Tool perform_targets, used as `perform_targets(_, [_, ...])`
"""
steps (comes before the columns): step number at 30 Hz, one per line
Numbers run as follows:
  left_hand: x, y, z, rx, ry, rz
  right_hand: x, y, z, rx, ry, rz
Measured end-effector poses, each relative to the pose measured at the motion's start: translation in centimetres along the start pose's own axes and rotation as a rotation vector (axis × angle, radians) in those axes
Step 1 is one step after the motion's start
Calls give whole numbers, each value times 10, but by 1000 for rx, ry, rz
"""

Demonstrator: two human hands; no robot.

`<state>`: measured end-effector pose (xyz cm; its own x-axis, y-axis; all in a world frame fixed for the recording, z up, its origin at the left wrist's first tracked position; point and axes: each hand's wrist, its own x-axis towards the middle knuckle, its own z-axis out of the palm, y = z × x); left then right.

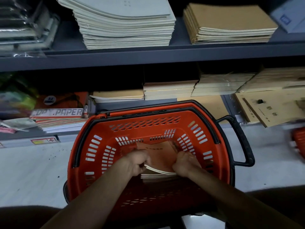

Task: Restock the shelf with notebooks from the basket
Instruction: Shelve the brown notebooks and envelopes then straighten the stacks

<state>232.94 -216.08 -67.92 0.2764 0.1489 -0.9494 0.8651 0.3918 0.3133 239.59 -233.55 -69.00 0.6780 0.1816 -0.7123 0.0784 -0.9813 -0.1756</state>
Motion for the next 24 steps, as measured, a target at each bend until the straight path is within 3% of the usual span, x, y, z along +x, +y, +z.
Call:
perform_targets(6, [-37,0,2,-46,-111,-33,-23,-3,-16,119,1,42])
perform_targets(9, [-52,-3,5,-70,-43,8,-40,-3,-25,199,-4,60])
perform_targets(14, [-71,-9,15,-220,69,150,-71,-3,-43,362,79,50])
perform_targets(24, [-155,-24,22,-284,79,486,-138,16,-79,666,331,-151])
